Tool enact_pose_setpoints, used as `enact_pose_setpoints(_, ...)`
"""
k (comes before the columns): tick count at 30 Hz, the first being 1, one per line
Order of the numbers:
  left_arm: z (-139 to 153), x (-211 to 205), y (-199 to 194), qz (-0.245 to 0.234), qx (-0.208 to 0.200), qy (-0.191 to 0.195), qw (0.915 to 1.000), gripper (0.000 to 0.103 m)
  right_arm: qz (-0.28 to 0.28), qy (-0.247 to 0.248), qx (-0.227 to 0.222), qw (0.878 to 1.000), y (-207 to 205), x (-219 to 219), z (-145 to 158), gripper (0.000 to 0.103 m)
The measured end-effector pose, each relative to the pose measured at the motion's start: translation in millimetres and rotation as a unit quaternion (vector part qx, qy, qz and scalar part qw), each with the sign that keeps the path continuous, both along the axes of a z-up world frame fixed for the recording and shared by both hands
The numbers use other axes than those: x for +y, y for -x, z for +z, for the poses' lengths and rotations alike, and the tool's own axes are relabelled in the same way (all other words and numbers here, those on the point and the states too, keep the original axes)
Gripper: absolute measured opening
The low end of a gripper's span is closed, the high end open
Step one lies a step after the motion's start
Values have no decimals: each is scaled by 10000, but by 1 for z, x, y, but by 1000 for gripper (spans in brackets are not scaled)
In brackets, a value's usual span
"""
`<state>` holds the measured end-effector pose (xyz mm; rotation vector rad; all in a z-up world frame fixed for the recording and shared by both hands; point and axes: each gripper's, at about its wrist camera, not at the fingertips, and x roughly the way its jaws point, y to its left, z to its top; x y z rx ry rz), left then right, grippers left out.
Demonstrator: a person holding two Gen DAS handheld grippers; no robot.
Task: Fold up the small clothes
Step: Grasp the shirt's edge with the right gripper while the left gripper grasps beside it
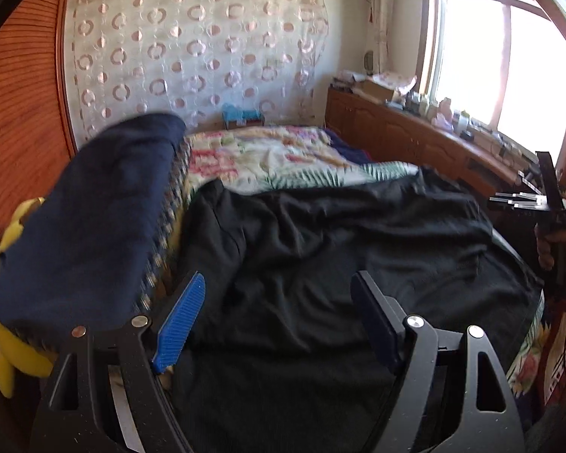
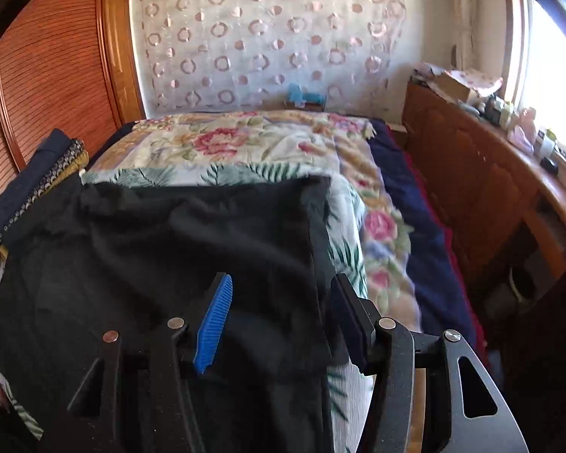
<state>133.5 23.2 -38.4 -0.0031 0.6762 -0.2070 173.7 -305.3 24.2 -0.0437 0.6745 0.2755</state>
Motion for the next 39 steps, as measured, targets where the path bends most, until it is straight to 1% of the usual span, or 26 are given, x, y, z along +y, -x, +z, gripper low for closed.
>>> enact_pose_setpoints(1,-10,-5,1,-56,135,-40,9999,80,-33,-22,71,10000,2,0,-1,56)
enact_pose_setpoints(4,-31,-11,3,-132,459,-76,9988,80,-302,-68,324,9990,5,-21,-7,56)
enact_pose_setpoints(6,-42,-13,0,-132,661,-47,9977,80,-380,-257,588,9972,-3,-30,-11,56)
enact_pose_setpoints(7,-50,-15,-2,-138,853,-23,9963,80,-389,-339,734,9960,-4,-33,-12,56)
enact_pose_setpoints(8,-54,-17,-3,-168,949,-34,9953,80,-377,-399,812,9952,-4,-37,-12,56)
enact_pose_setpoints(11,-62,-24,-4,-249,1081,-128,9938,80,-434,-502,941,9934,-3,-45,-9,56)
enact_pose_setpoints(15,-63,-30,-5,-215,1092,-305,9933,80,-494,-585,994,9921,-12,-44,0,56)
enact_pose_setpoints(16,-64,-34,-4,-227,1098,-444,9927,82,-454,-586,911,9931,-14,-43,2,54)
enact_pose_setpoints(17,-66,-39,-4,-261,1107,-582,9918,85,-438,-604,911,9930,-15,-43,2,46)
enact_pose_setpoints(18,-66,-41,-4,-260,1109,-611,9916,87,-392,-615,898,9933,-16,-43,6,26)
enact_pose_setpoints(19,-66,-41,-4,-231,1129,-585,9916,88,-372,-588,860,9939,-26,-33,3,15)
enact_pose_setpoints(20,-67,-40,-4,-205,1140,-587,9915,90,-341,-576,776,9947,-24,-31,7,12)
enact_pose_setpoints(21,-67,-40,-5,-198,1147,-575,9915,91,-263,-611,677,9955,-21,-26,8,10)
enact_pose_setpoints(24,-66,-40,-4,-194,1147,-581,9915,91,-199,-624,479,9967,-9,-19,11,10)
enact_pose_setpoints(27,-68,-40,-9,-193,1151,-583,9915,91,-253,-465,470,9975,-3,-16,7,10)
enact_pose_setpoints(31,-67,-40,-9,-226,1156,-594,9913,91,-444,-248,507,9974,-7,-11,-4,10)
enact_pose_setpoints(33,-63,-36,-3,-236,1086,-520,9924,82,-468,-234,442,9977,-6,-12,-11,9)
enact_pose_setpoints(34,-58,-30,3,-230,1000,-354,9941,80,-463,-166,391,9980,-5,-9,-12,9)
enact_pose_setpoints(36,-47,-19,12,-191,868,-101,9960,72,-473,-77,368,9982,-4,-7,-15,9)
enact_pose_setpoints(37,-37,-12,19,-79,701,-7,9975,69,-471,-48,366,9982,-4,-5,-16,9)
enact_pose_setpoints(38,-30,-7,25,31,560,18,9984,63,-470,-33,368,9982,-2,-5,-14,9)
enact_pose_setpoints(39,-25,-3,28,106,479,20,9988,54,-476,-17,366,9982,0,-6,-14,9)
